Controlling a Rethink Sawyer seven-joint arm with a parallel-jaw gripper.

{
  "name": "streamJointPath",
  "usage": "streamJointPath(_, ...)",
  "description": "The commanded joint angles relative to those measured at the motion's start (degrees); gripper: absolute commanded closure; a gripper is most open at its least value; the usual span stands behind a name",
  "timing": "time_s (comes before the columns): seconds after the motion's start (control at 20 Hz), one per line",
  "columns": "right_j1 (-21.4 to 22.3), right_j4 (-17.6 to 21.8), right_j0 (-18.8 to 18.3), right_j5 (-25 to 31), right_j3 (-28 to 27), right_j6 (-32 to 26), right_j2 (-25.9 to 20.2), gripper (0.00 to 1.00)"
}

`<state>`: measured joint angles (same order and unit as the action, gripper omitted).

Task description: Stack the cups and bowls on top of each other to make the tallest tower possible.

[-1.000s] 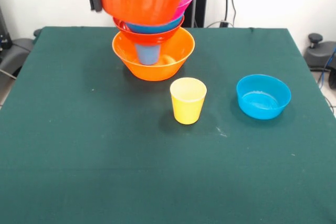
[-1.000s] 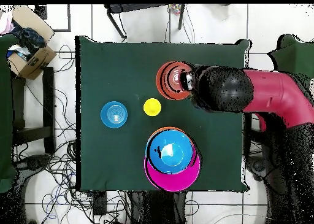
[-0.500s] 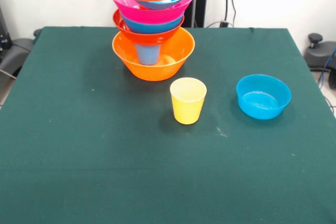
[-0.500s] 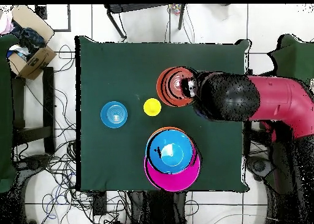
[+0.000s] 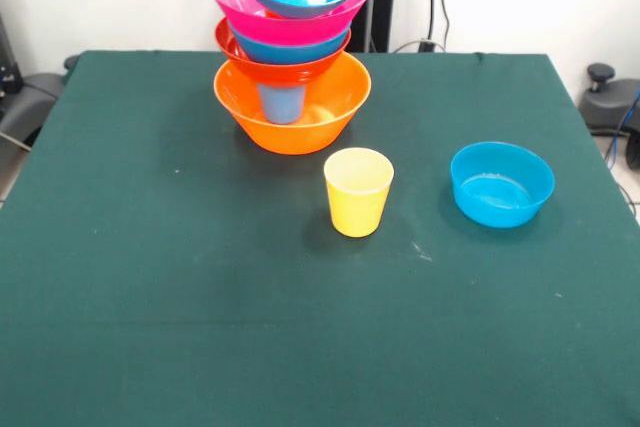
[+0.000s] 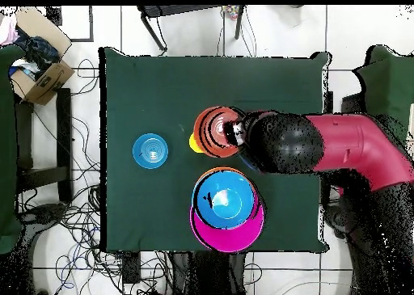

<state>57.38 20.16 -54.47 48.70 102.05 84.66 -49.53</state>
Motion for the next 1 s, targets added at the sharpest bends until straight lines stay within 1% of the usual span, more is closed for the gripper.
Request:
streamJointPath(0.05, 0.1, 1.4, -2.4, -1.8, 10.7, -10.8, -4.9, 1.0)
streamJointPath(0.3, 0.0, 1.8, -5.4, -3.0, 13.3, -10.2, -7.8, 1.0)
streamJointPath(0.55, -0.9, 3.3, -7.3, -4.0, 14.6, -9.8, -9.7, 1.0)
streamJointPath(0.75, -1.8, 5.1, -6.7, -4.4, 14.1, -8.8, -9.3, 1.0)
streamJointPath(1.0, -1.9, 5.6, -6.5, -4.2, 13.8, -8.1, -10.0, 1.0)
